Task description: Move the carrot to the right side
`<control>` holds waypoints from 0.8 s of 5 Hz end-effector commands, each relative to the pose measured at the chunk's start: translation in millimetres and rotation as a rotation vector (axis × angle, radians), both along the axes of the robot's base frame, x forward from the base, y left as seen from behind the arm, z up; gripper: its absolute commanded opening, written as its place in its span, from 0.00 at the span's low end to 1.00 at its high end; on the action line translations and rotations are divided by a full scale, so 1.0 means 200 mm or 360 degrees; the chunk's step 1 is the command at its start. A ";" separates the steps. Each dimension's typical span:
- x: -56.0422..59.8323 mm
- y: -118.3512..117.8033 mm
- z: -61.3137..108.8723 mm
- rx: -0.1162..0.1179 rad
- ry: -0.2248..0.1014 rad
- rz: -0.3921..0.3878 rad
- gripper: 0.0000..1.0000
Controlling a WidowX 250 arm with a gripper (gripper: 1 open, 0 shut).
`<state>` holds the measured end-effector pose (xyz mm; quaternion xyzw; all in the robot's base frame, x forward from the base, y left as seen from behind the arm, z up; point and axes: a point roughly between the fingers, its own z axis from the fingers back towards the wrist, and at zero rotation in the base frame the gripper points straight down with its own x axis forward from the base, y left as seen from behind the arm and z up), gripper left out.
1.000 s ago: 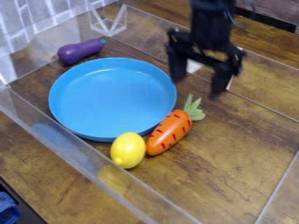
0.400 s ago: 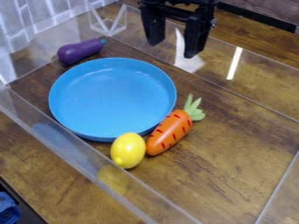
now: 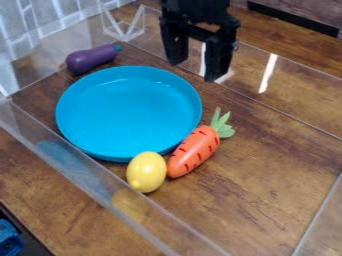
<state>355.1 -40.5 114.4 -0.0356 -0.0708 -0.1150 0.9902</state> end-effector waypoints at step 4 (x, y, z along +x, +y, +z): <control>-0.14 -0.03 -0.10 0.0013 -0.0011 0.0138 1.00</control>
